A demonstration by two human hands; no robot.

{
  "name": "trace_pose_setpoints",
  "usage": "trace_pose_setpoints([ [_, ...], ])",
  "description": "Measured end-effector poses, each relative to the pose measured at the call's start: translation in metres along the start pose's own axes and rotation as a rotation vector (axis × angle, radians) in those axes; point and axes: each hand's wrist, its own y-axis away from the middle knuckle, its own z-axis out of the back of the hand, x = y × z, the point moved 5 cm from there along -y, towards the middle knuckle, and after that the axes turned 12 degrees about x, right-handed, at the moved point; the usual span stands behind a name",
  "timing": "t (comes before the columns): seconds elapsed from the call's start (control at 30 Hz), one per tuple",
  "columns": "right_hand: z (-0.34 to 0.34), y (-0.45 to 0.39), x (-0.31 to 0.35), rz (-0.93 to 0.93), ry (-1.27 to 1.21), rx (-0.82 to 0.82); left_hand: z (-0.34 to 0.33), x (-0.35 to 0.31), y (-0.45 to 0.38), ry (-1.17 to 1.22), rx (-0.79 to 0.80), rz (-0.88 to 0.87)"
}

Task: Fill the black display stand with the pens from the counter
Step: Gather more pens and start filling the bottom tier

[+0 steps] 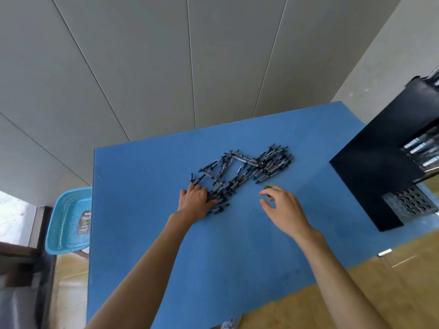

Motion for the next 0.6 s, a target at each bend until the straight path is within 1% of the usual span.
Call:
trace_pose_setpoints([
  [0.1,-0.001,0.003,-0.002,-0.007,-0.008,0.01,-0.002,-0.002,0.006,-0.012,0.021,-0.02],
  [0.27,-0.003,0.006,-0.005,0.002,-0.007,0.021,0.0,0.003,0.022,0.054,-0.054,-0.043],
  [0.43,-0.005,0.004,-0.004,0.03,-0.014,0.022,-0.001,0.015,0.038,0.284,-0.103,-0.06],
  [0.6,-0.006,-0.001,-0.001,0.054,-0.013,0.028,-0.003,0.012,0.042,0.224,-0.135,0.02],
])
